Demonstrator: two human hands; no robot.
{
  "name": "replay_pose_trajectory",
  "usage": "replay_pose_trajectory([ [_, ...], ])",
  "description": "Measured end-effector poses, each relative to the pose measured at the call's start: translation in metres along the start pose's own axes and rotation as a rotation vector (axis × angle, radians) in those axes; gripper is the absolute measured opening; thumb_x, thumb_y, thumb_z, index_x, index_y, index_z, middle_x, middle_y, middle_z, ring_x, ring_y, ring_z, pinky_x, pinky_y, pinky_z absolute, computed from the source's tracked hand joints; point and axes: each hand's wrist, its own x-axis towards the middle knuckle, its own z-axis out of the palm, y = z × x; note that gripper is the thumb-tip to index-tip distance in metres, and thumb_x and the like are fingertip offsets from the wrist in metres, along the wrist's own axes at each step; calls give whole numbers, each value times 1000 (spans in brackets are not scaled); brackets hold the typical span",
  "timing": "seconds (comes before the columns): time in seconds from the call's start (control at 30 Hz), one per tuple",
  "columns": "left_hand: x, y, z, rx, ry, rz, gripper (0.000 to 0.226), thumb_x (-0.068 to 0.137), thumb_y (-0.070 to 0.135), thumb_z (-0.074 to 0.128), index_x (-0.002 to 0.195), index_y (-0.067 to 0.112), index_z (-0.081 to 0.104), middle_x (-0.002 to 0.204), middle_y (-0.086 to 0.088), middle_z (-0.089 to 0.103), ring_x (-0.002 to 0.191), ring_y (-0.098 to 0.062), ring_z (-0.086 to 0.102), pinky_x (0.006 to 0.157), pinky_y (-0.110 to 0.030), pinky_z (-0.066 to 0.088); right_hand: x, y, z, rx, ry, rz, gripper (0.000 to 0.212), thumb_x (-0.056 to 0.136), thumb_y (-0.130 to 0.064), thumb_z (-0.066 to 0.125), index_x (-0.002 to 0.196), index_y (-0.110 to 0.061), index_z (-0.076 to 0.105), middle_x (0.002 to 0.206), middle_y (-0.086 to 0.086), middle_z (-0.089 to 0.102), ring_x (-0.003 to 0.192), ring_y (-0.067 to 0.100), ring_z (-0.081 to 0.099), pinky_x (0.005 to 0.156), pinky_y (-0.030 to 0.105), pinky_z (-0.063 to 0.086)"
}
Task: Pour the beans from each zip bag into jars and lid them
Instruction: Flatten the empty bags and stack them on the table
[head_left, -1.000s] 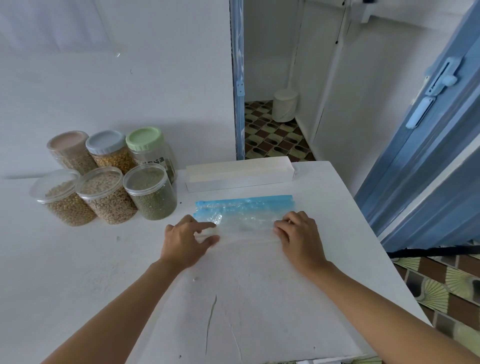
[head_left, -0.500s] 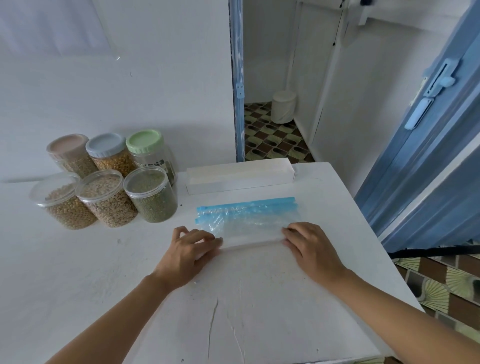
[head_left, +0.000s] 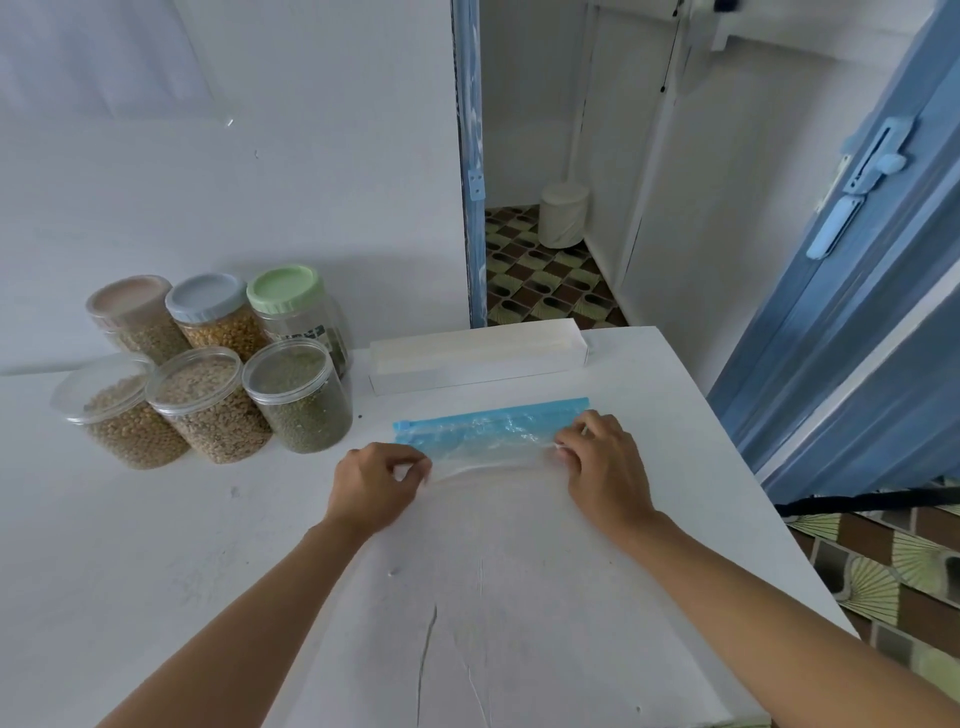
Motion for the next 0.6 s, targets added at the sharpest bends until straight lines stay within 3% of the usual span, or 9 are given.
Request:
replay_pose_trajectory([
  [0.13,-6,-1,0,-18,83,31,9,82,28,85,89,31,82,98,7,70,74,-14,64,75,-34,54,-1,5,2,-69,9,-97,13,80,2,77,80,-10,73,74,1,59,71,25,53,62,34,44],
  [0.2,-6,-7,0,67,147,178,12,80,25,87,89,30,81,105,4,63,72,-13,62,73,-36,49,-2,9,2,-91,-22,-138,16,79,4,75,82,-11,70,74,2,56,71,25,51,60,34,43],
  [0.33,-12,-3,11,264,194,536,29,85,3,65,90,28,79,102,3,71,93,-24,64,78,-37,34,-7,18,1,-84,-71,-263,10,85,-1,70,88,-10,68,85,4,57,80,26,54,68,39,48],
  [0.4,-15,-7,14,256,171,586,36,82,-4,60,96,23,80,98,4,74,88,-23,69,79,-35,37,-10,21,-4,-54,-110,-329,5,94,-13,63,94,-9,66,94,4,60,90,26,56,79,39,50],
  [0.47,-18,-11,13,240,152,581,37,86,0,54,101,22,80,99,5,77,85,-20,70,80,-31,39,-10,25,-9,-38,-126,-354,9,96,-16,64,100,-9,67,101,4,63,96,25,57,87,37,51],
  [0.53,-22,-12,8,221,107,558,34,91,15,51,109,23,79,104,7,77,87,-16,70,82,-28,40,-7,27,-9,-30,-125,-352,7,94,-8,67,101,-8,68,100,5,65,95,26,59,84,38,54],
  [0.6,-22,-13,4,169,73,530,25,93,25,61,111,24,78,105,9,77,86,-14,69,84,-25,42,-4,27,-6,-26,-125,-329,9,93,-3,67,100,-8,69,97,5,66,91,27,60,80,39,54],
])
